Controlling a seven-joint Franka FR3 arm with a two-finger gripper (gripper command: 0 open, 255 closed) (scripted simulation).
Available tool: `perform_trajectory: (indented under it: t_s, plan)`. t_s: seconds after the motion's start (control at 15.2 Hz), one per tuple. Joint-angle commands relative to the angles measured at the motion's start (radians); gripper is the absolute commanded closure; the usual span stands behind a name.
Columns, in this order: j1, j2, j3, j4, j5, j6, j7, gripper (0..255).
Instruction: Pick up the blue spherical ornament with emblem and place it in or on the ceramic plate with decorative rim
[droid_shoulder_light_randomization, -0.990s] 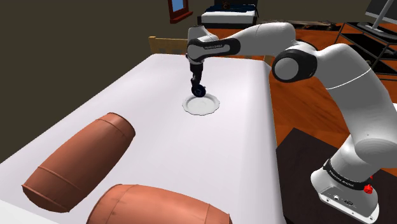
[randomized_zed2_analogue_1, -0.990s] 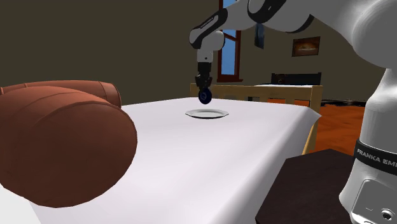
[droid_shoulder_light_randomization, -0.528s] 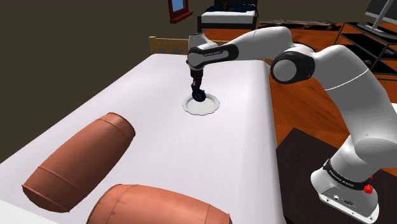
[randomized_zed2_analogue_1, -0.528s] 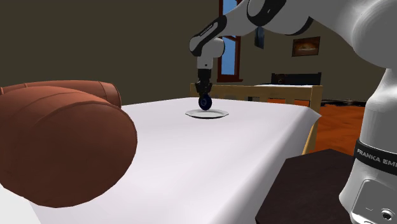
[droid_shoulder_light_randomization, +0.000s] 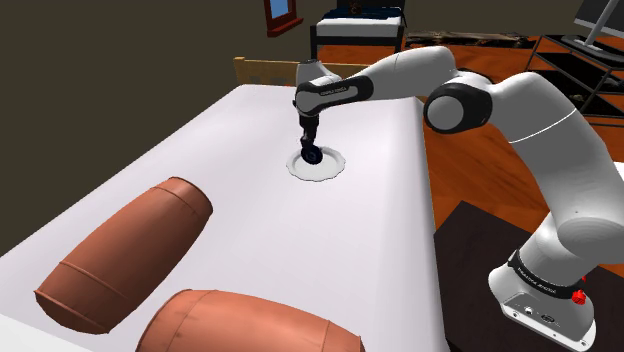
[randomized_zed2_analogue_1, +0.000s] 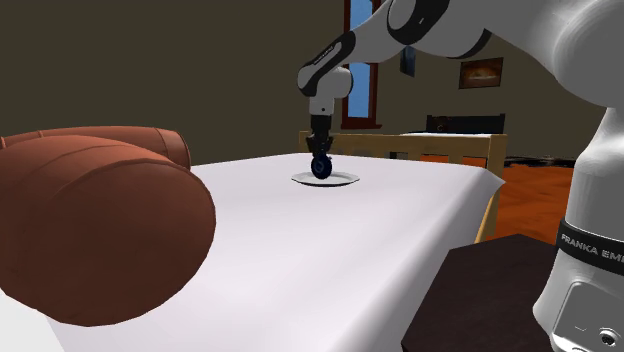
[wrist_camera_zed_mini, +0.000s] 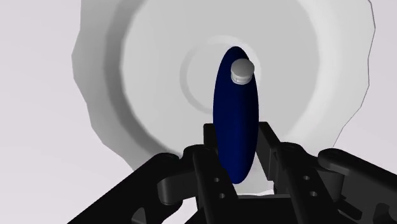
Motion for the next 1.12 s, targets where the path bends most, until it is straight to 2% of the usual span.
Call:
perform_trajectory:
  t_s: [0.0,0.2,0.26,0.59,0.86,1.06]
  plan:
    - [-0.001,0.002,-0.001,-0.009,-0.001,0.003,0.0,255]
    - [-0.001,0.002,-0.001,-0.009,-0.001,0.002,0.0,255]
    - [0.0,0.002,-0.001,-0.007,-0.001,0.0,0.001,0]
    - [-0.001,0.002,-0.001,-0.009,-0.001,0.003,0.0,0]
    - [-0.002,-0.041,0.001,0.043,0.003,-0.092,-0.002,0]
    - [-0.002,-0.042,0.001,0.042,0.003,-0.092,-0.002,0]
